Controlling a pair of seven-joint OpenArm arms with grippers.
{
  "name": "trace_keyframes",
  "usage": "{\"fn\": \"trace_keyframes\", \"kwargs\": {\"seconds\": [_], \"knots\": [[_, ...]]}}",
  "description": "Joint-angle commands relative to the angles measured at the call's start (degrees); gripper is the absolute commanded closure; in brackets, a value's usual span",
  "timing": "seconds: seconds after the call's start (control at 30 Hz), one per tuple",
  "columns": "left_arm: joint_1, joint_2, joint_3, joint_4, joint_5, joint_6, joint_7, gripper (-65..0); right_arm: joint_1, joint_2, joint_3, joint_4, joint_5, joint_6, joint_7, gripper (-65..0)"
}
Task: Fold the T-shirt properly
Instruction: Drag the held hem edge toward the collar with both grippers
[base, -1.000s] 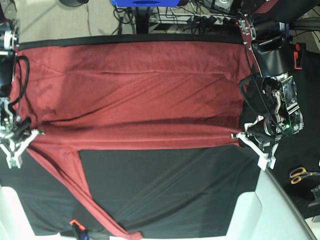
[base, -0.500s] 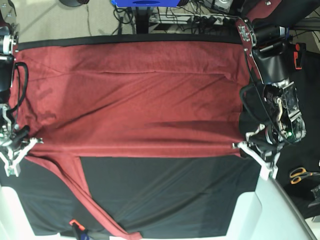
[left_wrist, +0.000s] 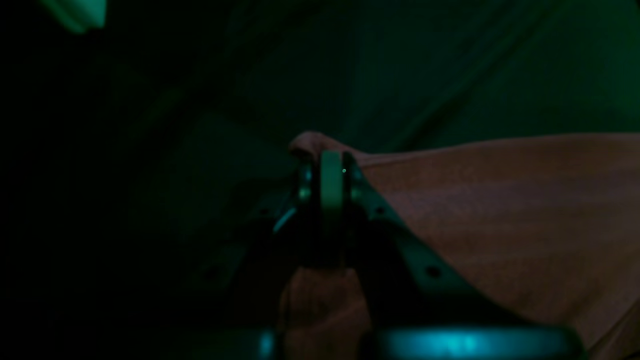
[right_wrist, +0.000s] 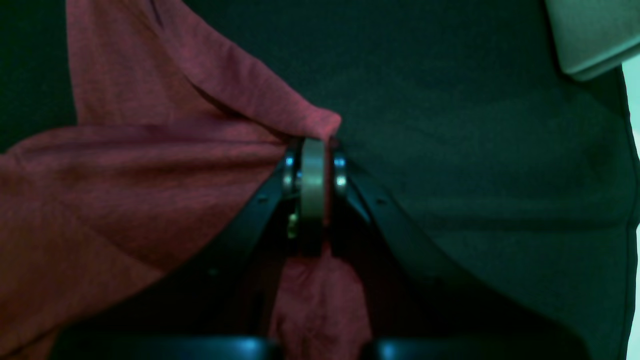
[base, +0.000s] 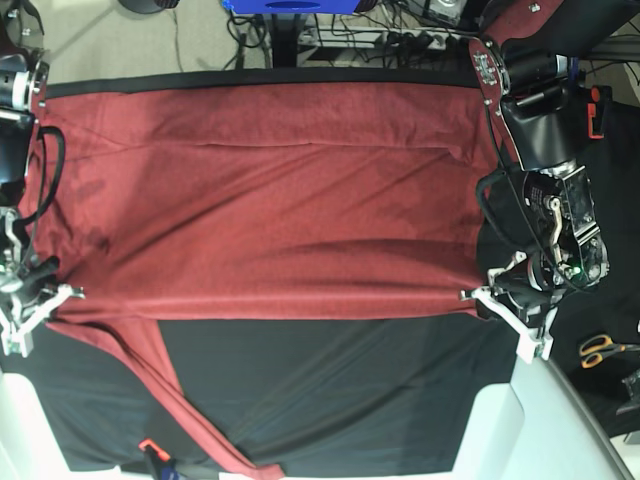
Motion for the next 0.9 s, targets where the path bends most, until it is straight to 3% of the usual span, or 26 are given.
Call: {"fn": "trace_keyframes", "kwargs": {"seconds": [0.0,0.13,0.23,0.37,0.6,0.7,0.8,0.87], "knots": [[-0.94,-0.63,-0.17,2.04,-0.36,0.07,-1.28,0.0,1.46,0.87,0.42,0.79,0.13,-0.54,1.39,0.0],[0.55,-0.63,-0.17,4.24,-0.36,0.07,-1.54,0.0,1.37,0.16,0.95,0.71,0.39,-0.54,1.65,0.0],[2.75,-0.54,-0.17,5.29,-0.45,0.07,-5.5,0.0,1.37,-0.71,1.03,0.62,0.48,-0.45,1.74,0.0],[4.77,0.34,-0.17,4.94,-0.45,0.07,-9.02,0.0,1.37,-3.26,6.4,0.62,0.48,-0.18,1.92,0.0],[5.56,1.04,-0.17,5.47,-0.71,0.07,-9.81,0.0,-0.21,-5.55,9.56,0.97,0.48,-0.18,7.54,0.0],[5.91,0.42,-0.17,5.47,-6.52,0.07,-9.89,0.0,-1.53,-5.55,11.67,0.79,4.97,0.08,10.18,0.0],[6.97,-0.98,-0.17,5.47,-11.7,0.07,-10.07,0.0,-1.97,-5.02,12.02,0.53,10.07,3.77,10.8,0.0],[7.76,-1.16,-0.08,5.47,-13.29,0.07,-12.18,0.0,-2.76,-5.02,12.64,0.53,10.77,4.56,10.8,0.0]]}}
